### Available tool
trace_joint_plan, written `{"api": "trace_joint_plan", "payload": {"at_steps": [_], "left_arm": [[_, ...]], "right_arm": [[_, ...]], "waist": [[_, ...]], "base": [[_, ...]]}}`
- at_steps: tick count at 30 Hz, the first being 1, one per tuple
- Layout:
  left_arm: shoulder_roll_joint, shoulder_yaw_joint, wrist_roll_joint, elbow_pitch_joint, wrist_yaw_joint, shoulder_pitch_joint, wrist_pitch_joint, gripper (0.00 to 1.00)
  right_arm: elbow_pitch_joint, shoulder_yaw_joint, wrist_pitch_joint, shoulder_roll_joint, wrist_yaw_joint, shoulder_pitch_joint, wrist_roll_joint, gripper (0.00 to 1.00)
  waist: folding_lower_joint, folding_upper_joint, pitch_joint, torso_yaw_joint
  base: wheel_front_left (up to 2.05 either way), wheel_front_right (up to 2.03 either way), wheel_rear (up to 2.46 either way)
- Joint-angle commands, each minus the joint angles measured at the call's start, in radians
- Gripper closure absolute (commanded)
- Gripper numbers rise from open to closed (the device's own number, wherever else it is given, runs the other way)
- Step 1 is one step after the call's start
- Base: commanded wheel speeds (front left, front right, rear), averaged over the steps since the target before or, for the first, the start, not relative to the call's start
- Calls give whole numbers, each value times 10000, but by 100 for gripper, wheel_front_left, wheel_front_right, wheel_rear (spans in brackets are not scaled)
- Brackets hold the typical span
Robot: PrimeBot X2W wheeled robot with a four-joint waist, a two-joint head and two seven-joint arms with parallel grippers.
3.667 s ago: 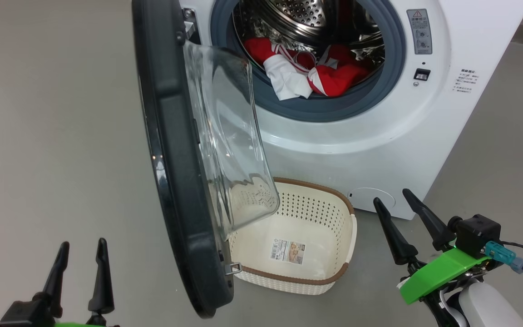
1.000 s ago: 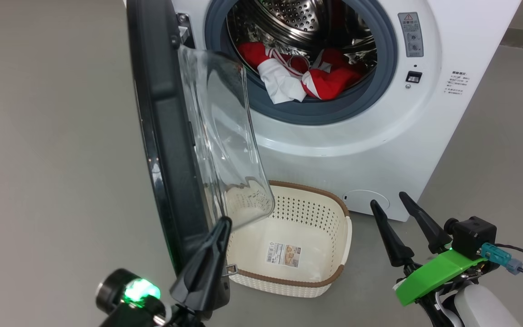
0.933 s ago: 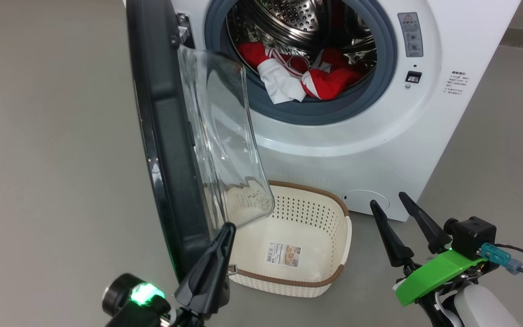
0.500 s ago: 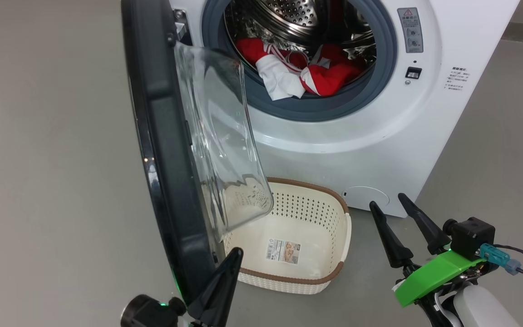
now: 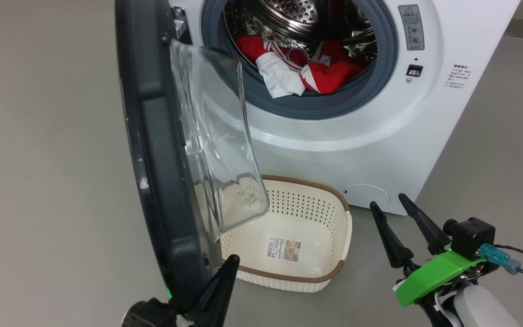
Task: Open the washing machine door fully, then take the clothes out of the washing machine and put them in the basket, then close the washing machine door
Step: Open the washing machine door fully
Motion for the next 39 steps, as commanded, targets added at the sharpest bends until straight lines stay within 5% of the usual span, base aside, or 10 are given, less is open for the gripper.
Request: {"api": "trace_joint_plan", "payload": {"at_steps": [1, 21, 39], "left_arm": [[73, 561, -82, -85, -13, -470, -51, 100], [570, 2517, 88, 26, 69, -321, -51, 100], [1259, 3612, -274, 662, 712, -940, 528, 100]], "right_arm": [[-213, 177, -120, 31, 16, -113, 124, 0], [-210, 88, -120, 26, 16, -80, 101, 0], [-210, 80, -120, 104, 16, -97, 86, 0]], "waist": [[-1, 0, 16, 16], [-1, 0, -7, 530], [-1, 0, 99, 1178]], "base": [[0, 0, 0], [0, 0, 0], [0, 0, 0]]}}
